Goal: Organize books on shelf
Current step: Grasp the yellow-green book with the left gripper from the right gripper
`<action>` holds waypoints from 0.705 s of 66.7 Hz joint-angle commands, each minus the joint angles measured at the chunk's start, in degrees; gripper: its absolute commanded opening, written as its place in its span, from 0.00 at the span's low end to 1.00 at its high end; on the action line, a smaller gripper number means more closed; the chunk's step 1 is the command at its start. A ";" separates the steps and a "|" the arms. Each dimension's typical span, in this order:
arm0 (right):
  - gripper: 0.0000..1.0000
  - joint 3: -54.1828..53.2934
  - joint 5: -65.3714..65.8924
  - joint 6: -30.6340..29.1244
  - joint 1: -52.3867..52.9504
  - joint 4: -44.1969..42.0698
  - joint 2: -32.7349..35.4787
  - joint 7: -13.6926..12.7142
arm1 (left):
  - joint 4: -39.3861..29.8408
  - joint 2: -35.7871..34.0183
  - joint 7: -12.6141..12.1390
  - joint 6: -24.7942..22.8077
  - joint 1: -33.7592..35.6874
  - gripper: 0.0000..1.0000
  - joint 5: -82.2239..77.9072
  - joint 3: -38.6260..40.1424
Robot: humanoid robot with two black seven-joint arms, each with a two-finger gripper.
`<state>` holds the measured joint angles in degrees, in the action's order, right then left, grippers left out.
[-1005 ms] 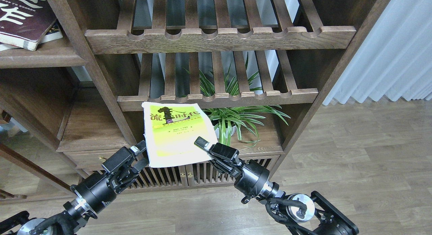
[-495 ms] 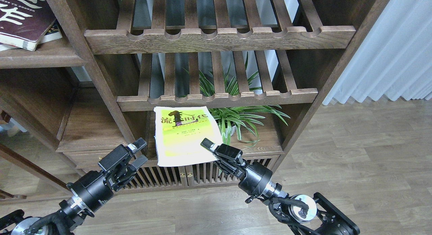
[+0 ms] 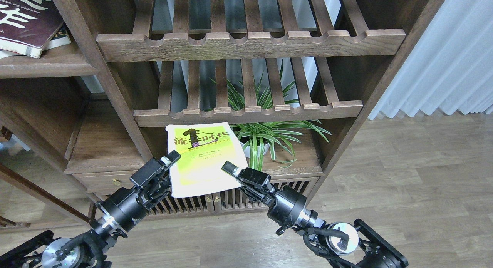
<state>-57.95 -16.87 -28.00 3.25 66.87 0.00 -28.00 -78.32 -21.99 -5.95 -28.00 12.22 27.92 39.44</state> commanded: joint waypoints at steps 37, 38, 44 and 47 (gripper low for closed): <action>0.03 0.12 0.00 0.00 0.00 0.71 0.00 0.00 | 2.83 4.85 -0.03 0.00 3.51 0.01 2.84 -2.52; 0.03 0.12 0.00 0.00 0.00 0.71 0.00 0.00 | 2.91 4.85 -0.03 0.00 3.60 0.00 2.93 -2.78; 0.03 0.12 0.00 0.00 0.00 0.71 0.00 0.00 | 3.27 4.67 -0.38 0.00 3.86 0.00 2.93 -3.31; 0.03 0.12 0.00 0.00 0.00 0.71 0.00 0.00 | 3.27 4.67 -0.64 0.00 3.95 0.00 3.01 -3.31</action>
<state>-57.88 -16.88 -28.00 3.18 67.76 0.05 -27.92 -75.26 -17.19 -5.85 -28.00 15.84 30.67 38.69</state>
